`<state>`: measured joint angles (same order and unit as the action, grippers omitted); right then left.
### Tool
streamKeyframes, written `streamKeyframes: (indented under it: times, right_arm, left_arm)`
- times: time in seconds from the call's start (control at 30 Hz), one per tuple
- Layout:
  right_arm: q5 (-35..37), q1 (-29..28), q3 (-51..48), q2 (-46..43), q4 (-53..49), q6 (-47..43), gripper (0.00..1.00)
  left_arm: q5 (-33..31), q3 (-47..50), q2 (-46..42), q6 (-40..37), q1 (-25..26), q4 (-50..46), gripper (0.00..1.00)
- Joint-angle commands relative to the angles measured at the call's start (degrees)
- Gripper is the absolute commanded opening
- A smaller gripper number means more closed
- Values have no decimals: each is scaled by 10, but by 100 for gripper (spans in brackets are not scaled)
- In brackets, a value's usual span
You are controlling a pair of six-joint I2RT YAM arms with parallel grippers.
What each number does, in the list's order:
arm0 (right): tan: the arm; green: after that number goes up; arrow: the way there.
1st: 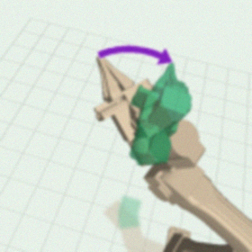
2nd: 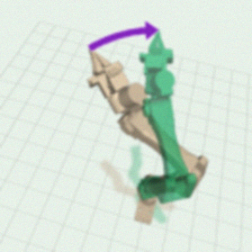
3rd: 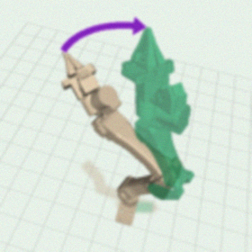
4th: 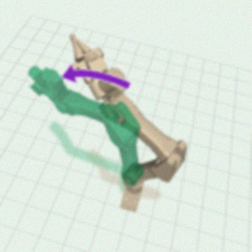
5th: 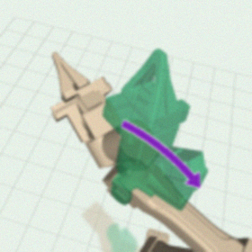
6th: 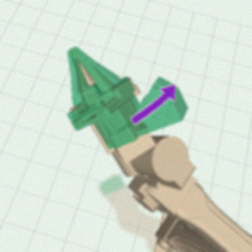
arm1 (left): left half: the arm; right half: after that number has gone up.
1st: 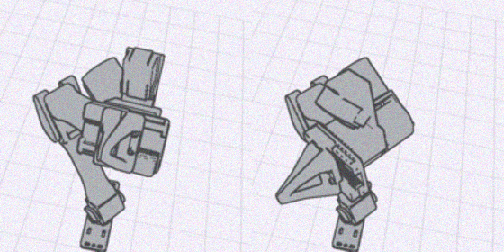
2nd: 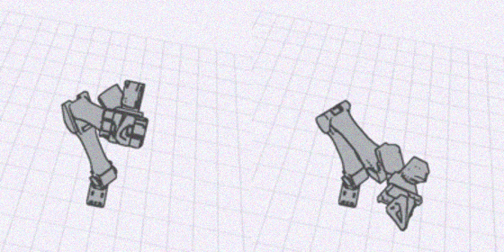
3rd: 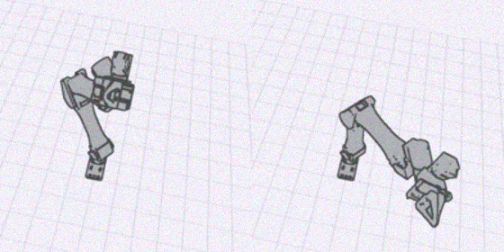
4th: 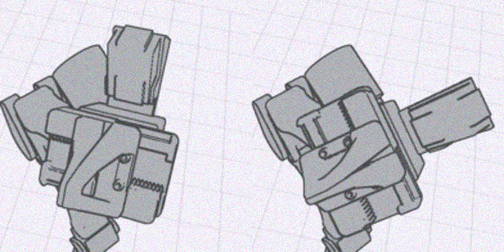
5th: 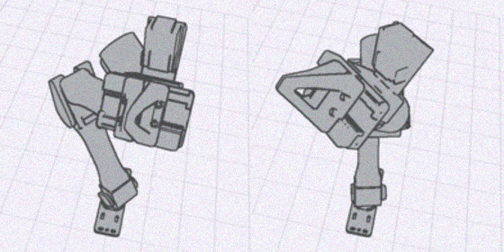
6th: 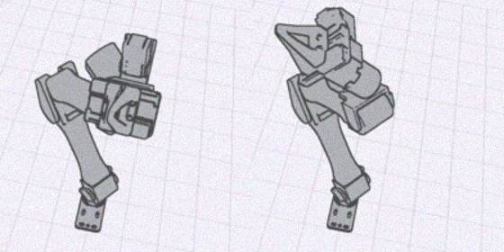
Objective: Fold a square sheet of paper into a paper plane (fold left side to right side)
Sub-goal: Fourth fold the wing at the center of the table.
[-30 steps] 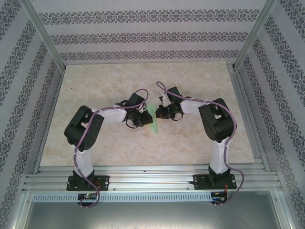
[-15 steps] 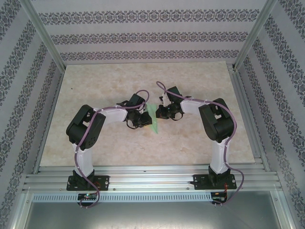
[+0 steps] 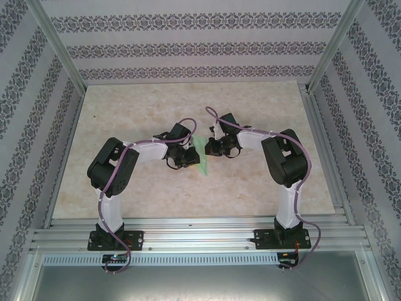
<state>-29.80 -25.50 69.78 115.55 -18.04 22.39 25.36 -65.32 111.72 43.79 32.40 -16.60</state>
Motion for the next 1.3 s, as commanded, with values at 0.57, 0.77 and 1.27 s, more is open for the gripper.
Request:
streamKeyframes:
  times: [0.57, 0.77, 1.27]
  right_arm:
    - [7, -2, 30, 10, -10, -6, 0]
    - [11, -2, 23, 16, -9, -7, 0]
    - [29, -2, -3, 18, -14, -12, 0]
  left_arm:
    - [-37, -4, 33, -20, 6, -49, 18]
    - [-37, -6, 36, -21, 6, -50, 18]
    - [-28, -15, 23, -17, 7, -51, 19]
